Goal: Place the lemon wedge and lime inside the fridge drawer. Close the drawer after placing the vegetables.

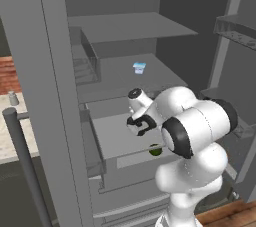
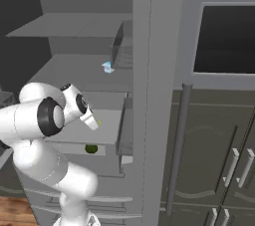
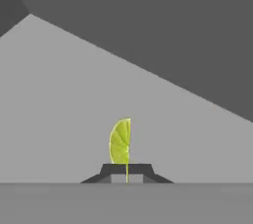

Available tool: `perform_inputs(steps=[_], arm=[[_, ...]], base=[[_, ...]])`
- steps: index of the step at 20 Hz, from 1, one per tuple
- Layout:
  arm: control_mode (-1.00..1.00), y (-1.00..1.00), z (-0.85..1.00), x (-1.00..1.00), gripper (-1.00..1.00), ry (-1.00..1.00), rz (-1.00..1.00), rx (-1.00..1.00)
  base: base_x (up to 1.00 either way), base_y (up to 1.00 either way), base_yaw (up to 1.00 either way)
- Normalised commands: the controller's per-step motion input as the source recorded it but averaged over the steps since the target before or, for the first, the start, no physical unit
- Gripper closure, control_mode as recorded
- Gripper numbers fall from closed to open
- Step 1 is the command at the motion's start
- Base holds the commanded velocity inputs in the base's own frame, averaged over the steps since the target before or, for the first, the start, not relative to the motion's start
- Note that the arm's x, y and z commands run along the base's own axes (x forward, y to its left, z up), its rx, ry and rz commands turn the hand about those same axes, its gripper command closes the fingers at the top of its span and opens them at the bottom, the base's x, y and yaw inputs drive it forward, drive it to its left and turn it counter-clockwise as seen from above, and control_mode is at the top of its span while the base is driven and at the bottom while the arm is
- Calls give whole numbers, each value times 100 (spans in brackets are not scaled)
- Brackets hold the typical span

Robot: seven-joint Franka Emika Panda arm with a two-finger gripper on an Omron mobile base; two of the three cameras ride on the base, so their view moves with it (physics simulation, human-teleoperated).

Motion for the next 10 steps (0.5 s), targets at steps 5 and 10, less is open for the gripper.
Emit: perform_inputs(steps=[5, 10], arm=[[-100, 1, -78, 36, 100, 15, 1, 0], [-100, 1, -61, 24, 100, 7, 2, 0]], base=[[0, 0, 0], [0, 0, 0]])
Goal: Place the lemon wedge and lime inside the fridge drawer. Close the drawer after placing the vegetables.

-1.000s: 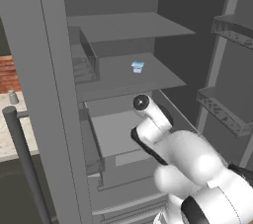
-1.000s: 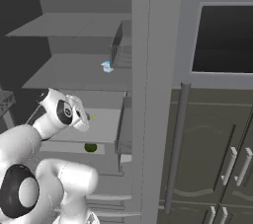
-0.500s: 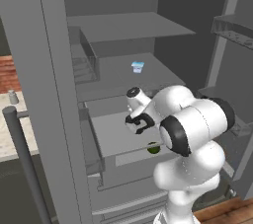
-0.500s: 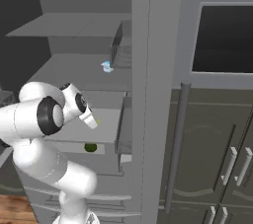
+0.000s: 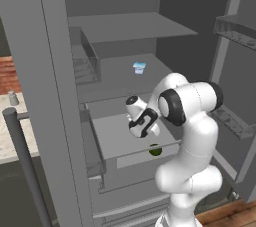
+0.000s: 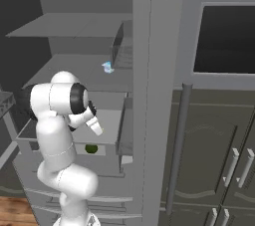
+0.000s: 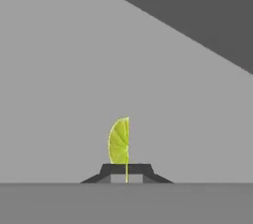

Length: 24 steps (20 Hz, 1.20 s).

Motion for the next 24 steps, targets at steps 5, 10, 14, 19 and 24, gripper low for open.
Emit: perform_inputs(steps=[5, 10, 14, 19, 24], arm=[[-100, 0, -56, 10, 100, 3, 3, 0], [-100, -3, -30, -5, -100, 3, 1, 0], [-100, -4, 14, -28, -100, 0, 0, 1], [-100, 9, 84, -21, -100, -2, 1, 0], [-100, 0, 100, -60, -100, -9, 9, 0]], base=[[0, 0, 0], [0, 0, 0], [0, 0, 0], [0, 0, 0], [0, 0, 0]])
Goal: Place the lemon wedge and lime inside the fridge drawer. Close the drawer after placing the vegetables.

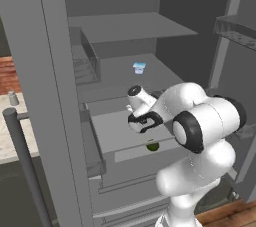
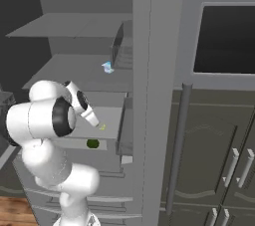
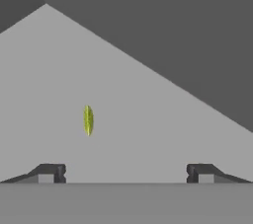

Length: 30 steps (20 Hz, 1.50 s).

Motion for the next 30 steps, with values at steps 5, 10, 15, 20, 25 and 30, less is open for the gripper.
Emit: perform_inputs(steps=[5, 10, 15, 20, 25, 30], arm=[[-100, -7, 46, -91, -100, -5, 13, 0], [-100, -15, 28, -33, -100, 0, 22, 0], [-100, -7, 0, -14, -100, 0, 25, -1], [-100, 11, 0, -43, -100, 2, 25, -2], [-100, 65, 23, -13, -100, 12, 21, -4], [-100, 44, 41, -47, -100, 18, 19, -12]], base=[[0, 0, 0], [0, 0, 0], [0, 0, 0], [0, 0, 0], [0, 0, 0], [0, 0, 0]])
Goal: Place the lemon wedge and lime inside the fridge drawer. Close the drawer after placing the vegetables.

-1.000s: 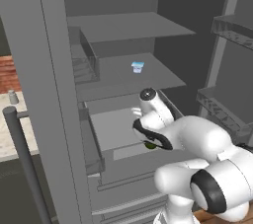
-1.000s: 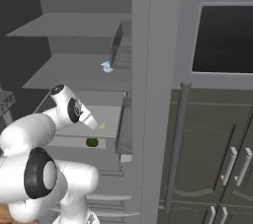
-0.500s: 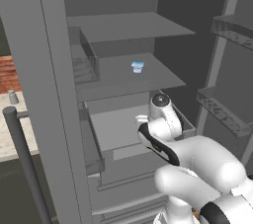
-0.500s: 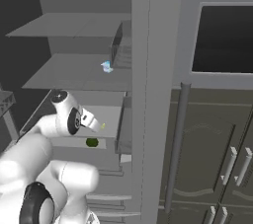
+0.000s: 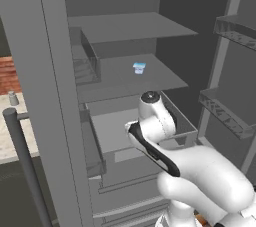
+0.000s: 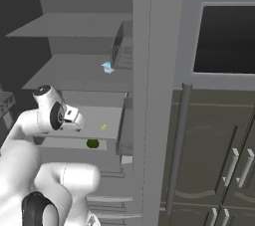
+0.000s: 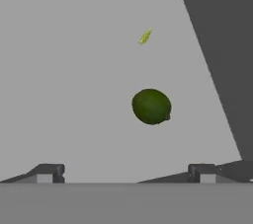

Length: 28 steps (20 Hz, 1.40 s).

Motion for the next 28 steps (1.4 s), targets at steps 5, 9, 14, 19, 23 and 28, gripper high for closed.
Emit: perform_inputs(steps=[5, 9, 14, 19, 23, 28], arm=[[-100, 19, 17, -72, -100, 15, 15, -12], [-100, 8, -18, -54, -100, 13, 17, -10], [-100, 9, -40, -6, -100, 14, 9, -11], [-100, 0, -62, 39, -100, 5, 0, -1], [-100, 0, -38, 49, -100, 9, 0, 0], [-100, 0, -10, 68, -100, 1, 0, 3]], base=[[0, 0, 0], [0, 0, 0], [0, 0, 0], [0, 0, 0], [0, 0, 0], [0, 0, 0]])
